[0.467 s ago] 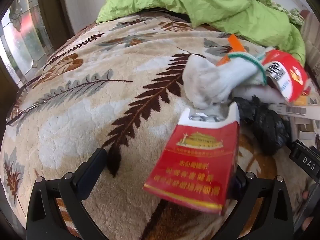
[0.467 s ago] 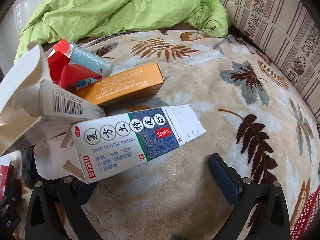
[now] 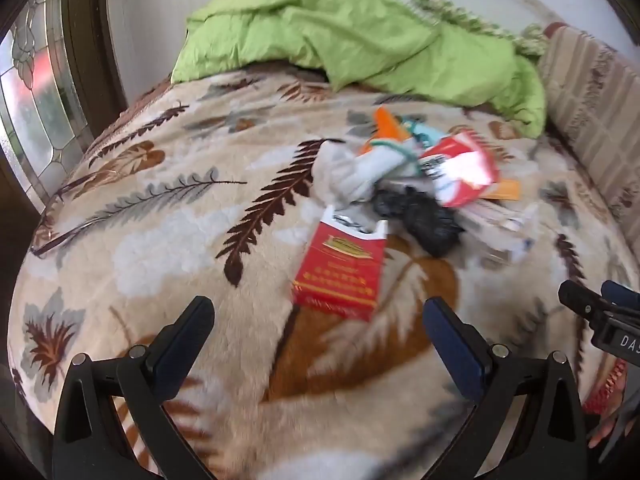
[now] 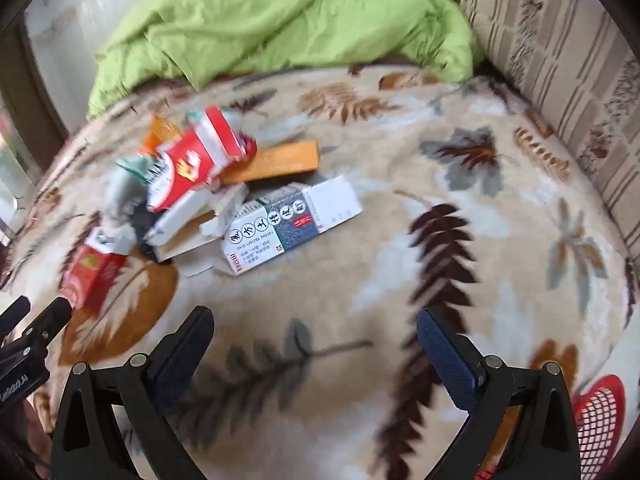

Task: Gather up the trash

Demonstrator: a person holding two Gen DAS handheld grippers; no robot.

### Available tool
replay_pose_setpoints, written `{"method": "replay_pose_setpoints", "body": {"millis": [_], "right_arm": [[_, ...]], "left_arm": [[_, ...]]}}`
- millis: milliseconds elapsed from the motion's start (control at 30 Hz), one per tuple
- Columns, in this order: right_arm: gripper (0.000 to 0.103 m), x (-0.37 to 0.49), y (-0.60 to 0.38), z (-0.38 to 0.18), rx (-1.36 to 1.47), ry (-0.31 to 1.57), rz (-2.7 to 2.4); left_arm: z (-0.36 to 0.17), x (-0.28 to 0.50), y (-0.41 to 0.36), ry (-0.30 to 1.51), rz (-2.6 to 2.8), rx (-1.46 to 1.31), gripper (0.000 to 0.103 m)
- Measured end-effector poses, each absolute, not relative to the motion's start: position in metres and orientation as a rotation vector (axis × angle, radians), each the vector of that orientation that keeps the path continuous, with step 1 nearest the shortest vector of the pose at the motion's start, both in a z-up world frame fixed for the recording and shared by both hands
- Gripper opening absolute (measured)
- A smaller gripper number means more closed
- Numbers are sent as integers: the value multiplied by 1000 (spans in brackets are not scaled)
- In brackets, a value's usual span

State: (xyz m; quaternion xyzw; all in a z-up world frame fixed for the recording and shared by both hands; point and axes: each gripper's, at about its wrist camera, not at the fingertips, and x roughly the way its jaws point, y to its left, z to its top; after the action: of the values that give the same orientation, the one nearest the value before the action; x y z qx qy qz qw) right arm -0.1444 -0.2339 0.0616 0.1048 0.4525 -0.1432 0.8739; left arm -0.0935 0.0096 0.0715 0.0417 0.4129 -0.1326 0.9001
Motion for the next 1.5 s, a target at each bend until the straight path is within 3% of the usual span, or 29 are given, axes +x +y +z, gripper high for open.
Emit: {"method": "replay_pose_setpoints", "body": {"millis": [533, 1500], "right_arm": [[102, -265, -191, 144, 125, 655, -282], [102, -275, -178, 151, 48, 678, -302]], "left_arm": [[137, -204, 14, 578, -295, 169, 103], [140, -212, 21, 593, -303, 158, 103]]}}
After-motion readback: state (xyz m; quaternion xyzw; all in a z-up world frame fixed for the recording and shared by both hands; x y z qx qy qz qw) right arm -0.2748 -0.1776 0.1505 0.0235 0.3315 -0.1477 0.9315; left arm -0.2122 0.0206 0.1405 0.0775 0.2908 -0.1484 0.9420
